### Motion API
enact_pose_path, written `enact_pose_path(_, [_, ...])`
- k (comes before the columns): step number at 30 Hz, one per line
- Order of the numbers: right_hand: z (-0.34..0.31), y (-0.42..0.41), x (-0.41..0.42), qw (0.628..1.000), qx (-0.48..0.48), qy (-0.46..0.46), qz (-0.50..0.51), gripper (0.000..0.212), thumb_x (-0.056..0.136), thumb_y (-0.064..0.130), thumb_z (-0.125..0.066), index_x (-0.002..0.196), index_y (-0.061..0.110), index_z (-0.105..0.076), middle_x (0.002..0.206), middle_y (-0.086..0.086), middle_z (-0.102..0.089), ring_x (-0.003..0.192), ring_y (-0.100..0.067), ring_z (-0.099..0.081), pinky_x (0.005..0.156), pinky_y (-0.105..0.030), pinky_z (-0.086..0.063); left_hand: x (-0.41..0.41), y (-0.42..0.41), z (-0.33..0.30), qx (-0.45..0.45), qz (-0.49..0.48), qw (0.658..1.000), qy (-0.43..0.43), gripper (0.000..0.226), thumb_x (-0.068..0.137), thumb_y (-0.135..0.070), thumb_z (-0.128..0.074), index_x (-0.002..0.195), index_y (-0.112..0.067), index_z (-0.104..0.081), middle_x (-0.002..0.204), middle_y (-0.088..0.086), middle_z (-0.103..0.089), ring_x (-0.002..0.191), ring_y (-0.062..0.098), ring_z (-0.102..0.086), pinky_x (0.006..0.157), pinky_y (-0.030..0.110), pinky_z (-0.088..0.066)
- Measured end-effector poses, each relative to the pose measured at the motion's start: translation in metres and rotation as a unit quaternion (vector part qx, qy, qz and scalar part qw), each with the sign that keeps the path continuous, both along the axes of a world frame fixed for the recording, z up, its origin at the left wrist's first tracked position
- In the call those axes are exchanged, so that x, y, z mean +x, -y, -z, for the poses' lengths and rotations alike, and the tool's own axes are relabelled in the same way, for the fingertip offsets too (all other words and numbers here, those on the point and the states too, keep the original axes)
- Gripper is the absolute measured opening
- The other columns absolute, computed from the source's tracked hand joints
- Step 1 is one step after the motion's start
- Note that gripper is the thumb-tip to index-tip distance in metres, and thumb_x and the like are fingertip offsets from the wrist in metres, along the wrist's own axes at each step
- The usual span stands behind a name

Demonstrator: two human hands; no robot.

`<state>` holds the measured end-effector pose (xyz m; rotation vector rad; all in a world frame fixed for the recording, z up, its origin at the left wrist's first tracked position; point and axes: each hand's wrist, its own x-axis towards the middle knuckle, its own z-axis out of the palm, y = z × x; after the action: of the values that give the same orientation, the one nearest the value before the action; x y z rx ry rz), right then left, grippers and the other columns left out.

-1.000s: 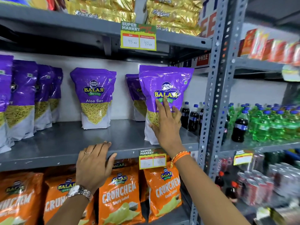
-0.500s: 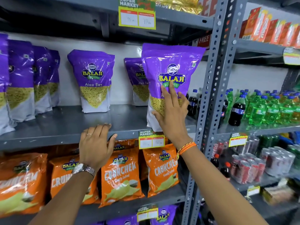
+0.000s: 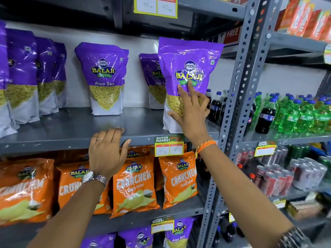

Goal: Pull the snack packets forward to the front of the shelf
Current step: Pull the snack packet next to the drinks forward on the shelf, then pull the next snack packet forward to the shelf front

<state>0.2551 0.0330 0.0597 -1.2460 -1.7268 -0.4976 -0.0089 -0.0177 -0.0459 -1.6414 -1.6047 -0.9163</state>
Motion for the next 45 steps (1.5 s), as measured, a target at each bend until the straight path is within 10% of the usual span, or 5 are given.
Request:
enact_pose_path(32, [-0.004,0.002,-0.002,0.996,0.014,-0.075,-0.043,0.086,0.086,0.067,-0.065,0.157,0.037,-0.027,0.172,0.001,-0.010,0.144,-0.035,-0.021,0.100,-0.062,-0.037,-0.008,0.009,-0.005,-0.045,0.011,0.999,-0.008,0.052,0.101,-0.051,-0.039,0.133,-0.018,-0.063,0.131,0.004,-0.069,0.118,0.028,-0.063,0.103,0.046,-0.040])
enact_pose_path(39, [-0.027,0.023,-0.072,0.980,0.134,-0.082,-0.119,0.058,0.098,0.052,-0.058,0.151,0.033,-0.042,0.169,-0.001,-0.024,0.145,-0.027,-0.025,0.107,-0.058,-0.032,-0.044,0.026,-0.011,0.003,0.015,1.000,0.018,0.048,0.099,-0.043,-0.045,0.131,-0.015,-0.067,0.130,0.006,-0.070,0.121,0.030,-0.063,0.102,0.047,-0.040])
enact_pose_path(45, [-0.027,0.012,-0.152,0.964,0.059,-0.133,-0.221,0.057,0.099,0.041,-0.054,0.153,0.029,-0.041,0.169,0.003,-0.022,0.140,-0.028,-0.028,0.107,-0.056,-0.031,-0.085,0.039,-0.016,0.018,-0.017,0.999,0.023,0.043,0.099,-0.039,-0.049,0.130,-0.014,-0.066,0.130,0.004,-0.070,0.121,0.029,-0.063,0.102,0.045,-0.040])
